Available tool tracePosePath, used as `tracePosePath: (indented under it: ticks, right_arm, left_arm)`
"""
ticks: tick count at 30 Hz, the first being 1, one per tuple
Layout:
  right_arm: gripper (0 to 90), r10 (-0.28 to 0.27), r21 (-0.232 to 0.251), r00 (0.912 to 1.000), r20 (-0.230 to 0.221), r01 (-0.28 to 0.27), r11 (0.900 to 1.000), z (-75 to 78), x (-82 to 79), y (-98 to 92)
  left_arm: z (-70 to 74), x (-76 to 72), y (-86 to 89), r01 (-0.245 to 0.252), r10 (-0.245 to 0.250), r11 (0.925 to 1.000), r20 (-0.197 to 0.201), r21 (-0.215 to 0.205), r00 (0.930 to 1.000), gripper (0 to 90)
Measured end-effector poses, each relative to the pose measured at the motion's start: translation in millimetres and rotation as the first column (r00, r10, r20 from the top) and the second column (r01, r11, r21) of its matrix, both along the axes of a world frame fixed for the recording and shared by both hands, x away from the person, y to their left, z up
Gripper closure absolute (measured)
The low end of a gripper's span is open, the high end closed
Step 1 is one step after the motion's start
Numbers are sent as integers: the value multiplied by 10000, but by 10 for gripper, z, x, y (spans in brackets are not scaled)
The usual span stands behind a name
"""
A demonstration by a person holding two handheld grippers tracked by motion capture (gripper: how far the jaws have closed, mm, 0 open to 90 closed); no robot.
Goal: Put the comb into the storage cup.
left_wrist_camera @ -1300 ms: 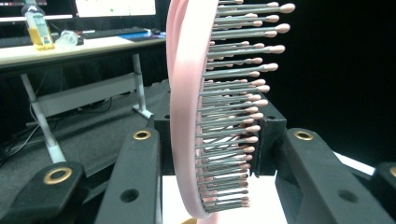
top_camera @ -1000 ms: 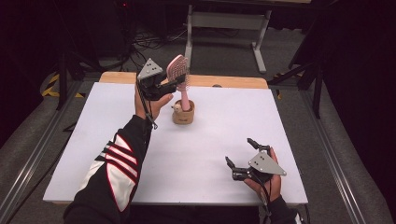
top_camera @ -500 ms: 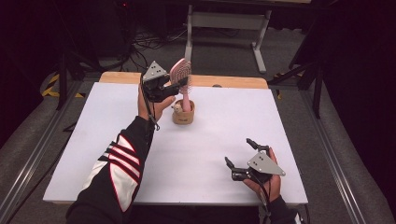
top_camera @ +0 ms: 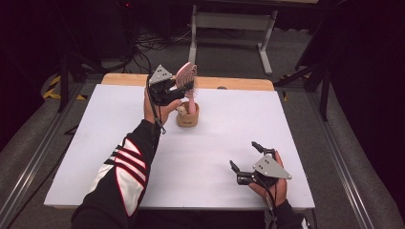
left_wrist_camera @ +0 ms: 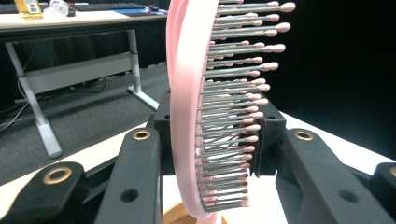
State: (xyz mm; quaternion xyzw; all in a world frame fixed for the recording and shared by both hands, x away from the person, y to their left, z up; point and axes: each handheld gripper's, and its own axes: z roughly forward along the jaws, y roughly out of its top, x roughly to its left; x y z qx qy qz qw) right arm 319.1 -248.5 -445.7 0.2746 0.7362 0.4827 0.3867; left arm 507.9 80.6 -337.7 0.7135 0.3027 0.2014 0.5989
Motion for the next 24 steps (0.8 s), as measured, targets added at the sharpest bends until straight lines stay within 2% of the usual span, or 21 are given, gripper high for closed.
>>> tracePosePath:
  ticks: [8,10,15,18,24]
  right_arm:
    - [62,25,-37,10000,-35,-25,10000,-3,1,8]
    - [62,26,-21,10000,-32,-26,10000,-3,0,9]
    - [63,49,-22,10000,-38,-49,10000,-7,4,13]
    - [63,75,-5,9999,-79,-75,10000,-9,6,17]
    - [64,95,44,9999,-89,-95,9999,-8,6,36]
  left_arm:
    - [-66,60,-3,-209,210,9998,-246,37,9995,636]
    - [-97,75,-9,-148,144,9999,-382,-85,9992,636]
    - [-131,93,1,-212,201,9993,-351,-320,9992,636]
    - [-146,104,-1,-235,223,9992,-395,-315,9990,636]
    - [-242,132,9,-325,290,9980,-651,-537,9975,636]
